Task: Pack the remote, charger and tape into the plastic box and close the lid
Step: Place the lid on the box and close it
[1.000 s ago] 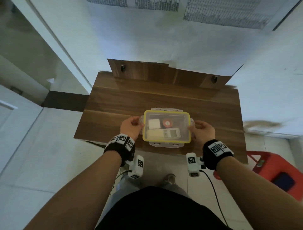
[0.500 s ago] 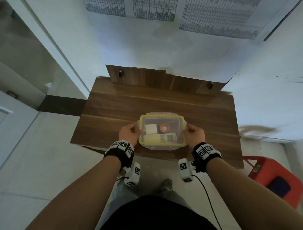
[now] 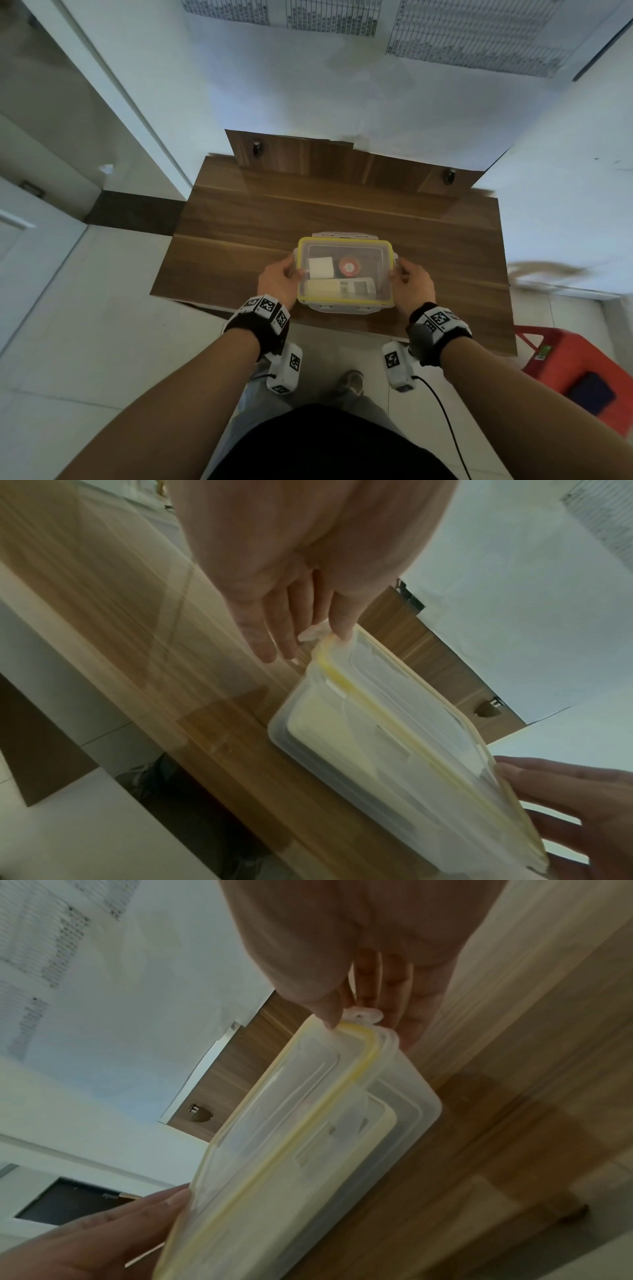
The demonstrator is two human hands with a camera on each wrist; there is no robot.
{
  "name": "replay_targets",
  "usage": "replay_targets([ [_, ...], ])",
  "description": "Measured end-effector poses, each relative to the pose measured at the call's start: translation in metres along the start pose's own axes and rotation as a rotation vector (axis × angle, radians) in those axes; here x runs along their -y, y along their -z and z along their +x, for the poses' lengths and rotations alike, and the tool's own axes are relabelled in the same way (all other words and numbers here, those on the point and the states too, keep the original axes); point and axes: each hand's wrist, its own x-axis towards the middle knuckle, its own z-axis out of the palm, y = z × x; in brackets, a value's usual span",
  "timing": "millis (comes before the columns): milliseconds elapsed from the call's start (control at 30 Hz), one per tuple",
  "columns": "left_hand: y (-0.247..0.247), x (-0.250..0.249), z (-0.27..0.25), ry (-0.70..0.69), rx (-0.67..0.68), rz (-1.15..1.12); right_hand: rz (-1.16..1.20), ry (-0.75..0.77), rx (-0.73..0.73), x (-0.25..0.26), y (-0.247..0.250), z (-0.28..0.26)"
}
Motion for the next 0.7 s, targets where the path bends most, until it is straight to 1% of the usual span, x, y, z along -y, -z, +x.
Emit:
replay_targets([
  [267,-0.006,0.006,0.003,0.042,0.000,-0.062,0.004,-0.001,0.076,-0.001,0.003,0.007],
  [400,-0.005,0.005,0.004,0.022,-0.023,-0.048,0.004,0.010,-0.003,-0.006,0.006,0.005],
  [500,-0.003,0.004,0.004,-0.016,-0.062,-0.018,0.005,-0.004,-0.008,-0.010,0.004,0.007],
  [600,-0.002,0.003,0.004,-0.016,-0.049,-0.023,0.025,-0.044,-0.021,-0.013,0.005,0.010],
  [700,-0.003,0.002,0.005,-0.012,-0.030,-0.021,0.019,-0.038,-0.017,-0.014,0.006,0.009],
])
